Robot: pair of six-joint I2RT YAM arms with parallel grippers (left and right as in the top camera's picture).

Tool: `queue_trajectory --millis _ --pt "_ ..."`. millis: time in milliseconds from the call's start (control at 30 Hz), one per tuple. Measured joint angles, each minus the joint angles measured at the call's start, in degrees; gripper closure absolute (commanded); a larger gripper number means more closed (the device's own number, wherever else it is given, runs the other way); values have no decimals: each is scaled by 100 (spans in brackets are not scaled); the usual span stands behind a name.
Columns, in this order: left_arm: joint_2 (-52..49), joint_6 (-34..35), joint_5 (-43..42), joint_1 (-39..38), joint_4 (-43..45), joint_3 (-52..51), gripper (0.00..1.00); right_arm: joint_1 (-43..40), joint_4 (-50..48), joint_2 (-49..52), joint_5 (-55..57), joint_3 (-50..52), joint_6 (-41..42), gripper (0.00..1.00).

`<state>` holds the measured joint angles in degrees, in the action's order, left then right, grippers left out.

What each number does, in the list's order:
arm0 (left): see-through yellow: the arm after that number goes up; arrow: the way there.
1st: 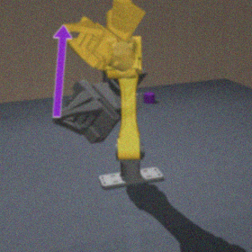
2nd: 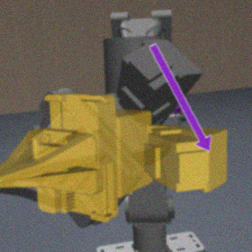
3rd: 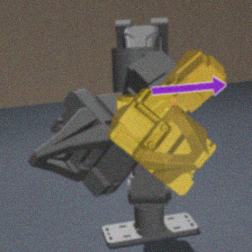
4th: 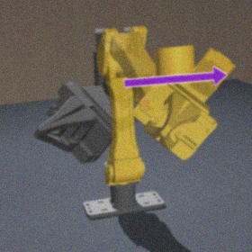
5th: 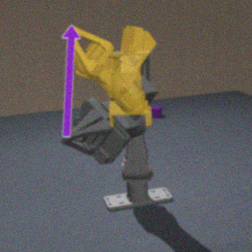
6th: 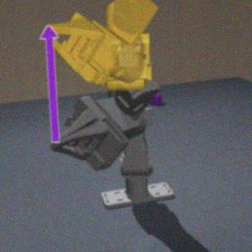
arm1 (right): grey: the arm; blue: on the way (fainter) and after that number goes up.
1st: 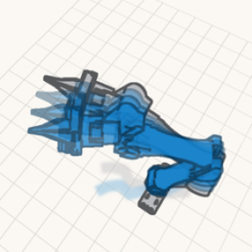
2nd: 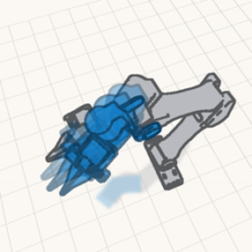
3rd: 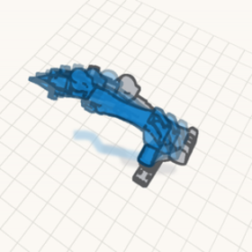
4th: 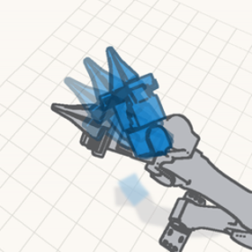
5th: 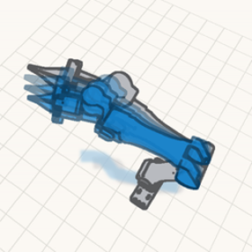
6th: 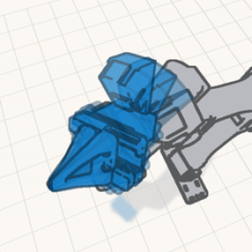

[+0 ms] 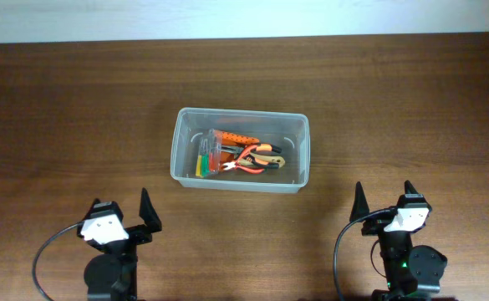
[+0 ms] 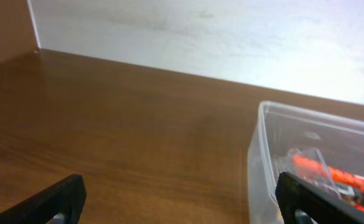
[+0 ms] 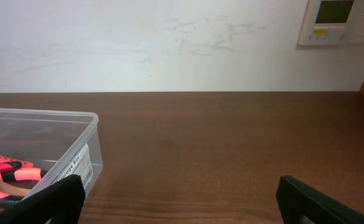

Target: Pack container

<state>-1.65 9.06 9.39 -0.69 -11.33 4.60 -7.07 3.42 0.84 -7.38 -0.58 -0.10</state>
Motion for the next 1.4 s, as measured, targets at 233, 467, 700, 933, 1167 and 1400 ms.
queue_trajectory --millis 233,467,700,933,1167,1400 --pt "76 -496 -249 68 7 -2 1 0 0 0 0 0 2 1" --pt "76 -1010 -455 68 46 -37 1 0 0 0 0 0 2 1" --pt "76 -1130 -494 68 46 -39 1 0 0 0 0 0 4 1" --pt "76 -1150 -494 68 46 -39 1 0 0 0 0 0 2 1" --pt "76 -1167 -494 68 46 -39 1 0 0 0 0 0 0 1" --pt "76 -1167 -494 68 46 -39 1 0 0 0 0 0 2 1"
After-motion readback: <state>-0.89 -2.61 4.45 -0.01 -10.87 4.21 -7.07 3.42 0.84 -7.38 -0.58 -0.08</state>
